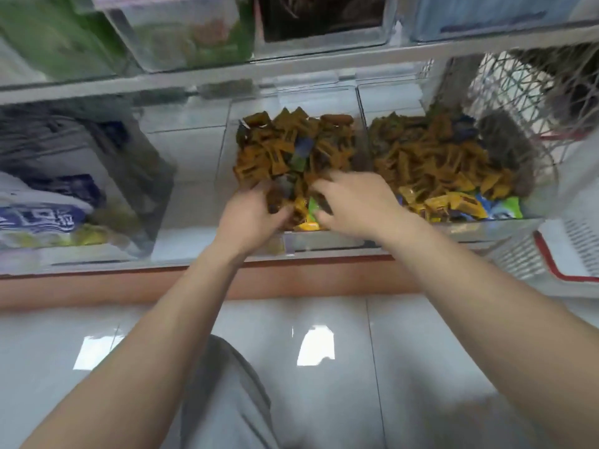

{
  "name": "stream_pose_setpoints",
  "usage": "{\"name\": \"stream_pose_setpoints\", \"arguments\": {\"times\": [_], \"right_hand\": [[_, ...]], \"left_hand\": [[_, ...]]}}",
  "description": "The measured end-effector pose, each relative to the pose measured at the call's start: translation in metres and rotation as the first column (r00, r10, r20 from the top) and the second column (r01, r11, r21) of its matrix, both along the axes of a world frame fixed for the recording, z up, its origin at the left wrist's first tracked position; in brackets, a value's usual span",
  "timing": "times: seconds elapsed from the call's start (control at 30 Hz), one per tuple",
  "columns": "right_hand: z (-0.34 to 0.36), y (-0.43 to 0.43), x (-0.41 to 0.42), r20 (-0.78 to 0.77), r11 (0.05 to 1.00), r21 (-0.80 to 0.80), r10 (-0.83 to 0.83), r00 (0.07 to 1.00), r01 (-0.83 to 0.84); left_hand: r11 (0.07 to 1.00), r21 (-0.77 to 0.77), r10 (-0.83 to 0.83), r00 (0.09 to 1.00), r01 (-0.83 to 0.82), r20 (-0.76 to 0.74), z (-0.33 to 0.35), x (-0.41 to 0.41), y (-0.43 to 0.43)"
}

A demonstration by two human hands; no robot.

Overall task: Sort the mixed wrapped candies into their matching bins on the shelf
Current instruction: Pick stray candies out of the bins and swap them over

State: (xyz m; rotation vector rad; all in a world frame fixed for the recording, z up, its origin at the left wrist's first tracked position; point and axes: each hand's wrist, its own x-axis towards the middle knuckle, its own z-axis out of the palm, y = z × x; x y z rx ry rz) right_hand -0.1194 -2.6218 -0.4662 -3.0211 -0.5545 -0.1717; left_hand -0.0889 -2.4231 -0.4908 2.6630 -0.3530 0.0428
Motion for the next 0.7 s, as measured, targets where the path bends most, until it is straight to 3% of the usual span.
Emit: {"name": "stream_pose_setpoints", "arguments": {"times": [0.17, 0.27, 0.33, 0.57, 0.7], "right_hand": [[-0.001, 0.003, 0.011, -0.215, 0.984, -0.176, -0.069, 0.974, 0.031], [-0.007, 0.014, 0.018, -0.386, 0.991, -0.109, -0.118, 0.915, 0.082], [-0.008, 0.017, 0.015, -0.436, 0.981, 0.019, -0.167, 0.884, 0.195], [-0.023, 0.017, 0.001, -0.295, 0.829, 0.423, -0.255, 0.921, 0.365], [-0.019, 0.016, -0.013, -0.199, 0.752, 0.569, -0.265, 0.944, 0.331]], "left_hand": [[0.991, -0.133, -0.035, 0.998, 0.028, -0.052, 0.001, -0.004, 0.006], [0.971, -0.236, -0.045, 0.998, 0.031, -0.054, 0.0, -0.009, 0.011], [0.977, -0.206, -0.06, 0.997, 0.049, -0.046, 0.001, -0.015, 0.018], [0.99, -0.109, -0.104, 0.984, 0.088, -0.146, 0.003, -0.011, 0.024], [0.988, -0.047, -0.154, 0.961, 0.147, -0.23, 0.011, -0.01, 0.023]]}}
